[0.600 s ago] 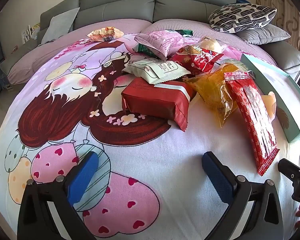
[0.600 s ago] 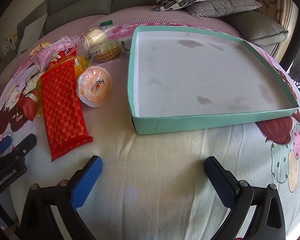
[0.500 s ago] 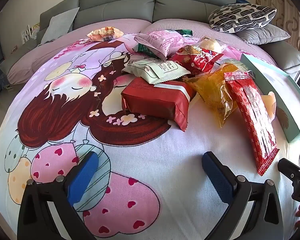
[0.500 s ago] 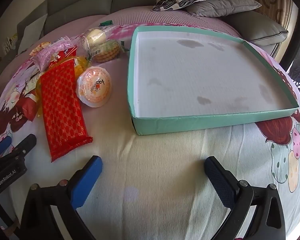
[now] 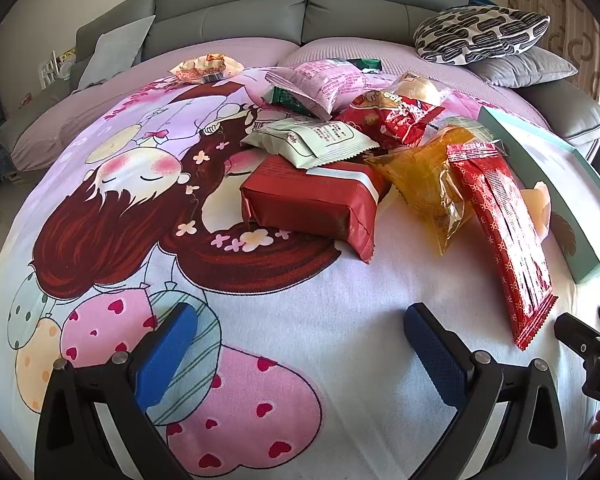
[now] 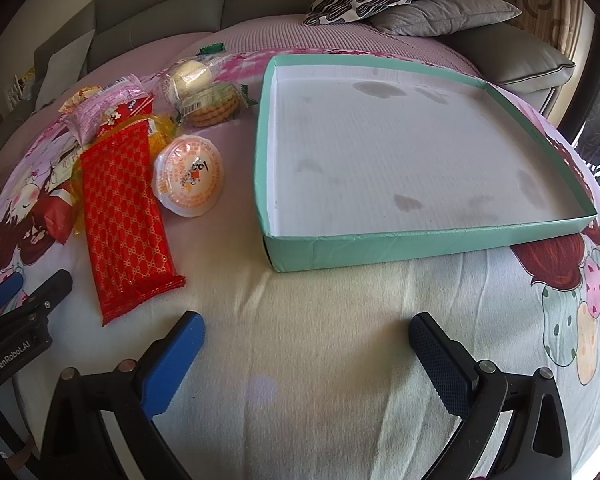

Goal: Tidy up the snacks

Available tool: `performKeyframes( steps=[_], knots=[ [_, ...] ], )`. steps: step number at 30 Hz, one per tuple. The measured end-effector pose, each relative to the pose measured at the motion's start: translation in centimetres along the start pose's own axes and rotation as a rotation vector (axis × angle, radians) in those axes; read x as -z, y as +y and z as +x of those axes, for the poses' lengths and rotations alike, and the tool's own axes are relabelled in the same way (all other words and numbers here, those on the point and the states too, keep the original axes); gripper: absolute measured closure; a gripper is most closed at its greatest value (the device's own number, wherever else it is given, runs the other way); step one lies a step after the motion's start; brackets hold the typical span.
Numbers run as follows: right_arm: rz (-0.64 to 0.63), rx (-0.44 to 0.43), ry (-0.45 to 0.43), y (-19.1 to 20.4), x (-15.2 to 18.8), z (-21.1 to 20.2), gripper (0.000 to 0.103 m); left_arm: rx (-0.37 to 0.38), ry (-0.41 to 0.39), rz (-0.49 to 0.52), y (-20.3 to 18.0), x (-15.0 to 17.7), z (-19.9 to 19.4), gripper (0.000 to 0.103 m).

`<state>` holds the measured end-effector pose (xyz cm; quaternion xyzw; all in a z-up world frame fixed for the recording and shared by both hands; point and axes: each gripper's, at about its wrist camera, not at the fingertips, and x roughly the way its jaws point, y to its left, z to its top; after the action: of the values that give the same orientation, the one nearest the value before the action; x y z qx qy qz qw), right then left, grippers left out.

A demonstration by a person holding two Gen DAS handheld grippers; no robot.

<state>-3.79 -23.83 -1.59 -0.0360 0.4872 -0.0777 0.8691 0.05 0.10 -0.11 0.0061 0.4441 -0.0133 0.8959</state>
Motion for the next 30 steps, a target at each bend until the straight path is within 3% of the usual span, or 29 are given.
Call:
performKeyframes(
  steps=[13,21,30],
  knots=[
    [0.001,0.001,-0.001,0.1,0.09,-0.05,0.0,0.014,0.039,0.002,0.02,0.05,0.19,0.0],
    [-0.005,0.003,-0.009,-0.09,-0.17,-0.13,0.0,-0.005,0.026,0.016,-0.24,0.08,0.12,0.0],
    [0.007,-0.027,-0.021,0.02,-0.26,0.03,0.0,0.033,0.015,-0.014,0.03,0.19,-0.03,0.0]
  ],
)
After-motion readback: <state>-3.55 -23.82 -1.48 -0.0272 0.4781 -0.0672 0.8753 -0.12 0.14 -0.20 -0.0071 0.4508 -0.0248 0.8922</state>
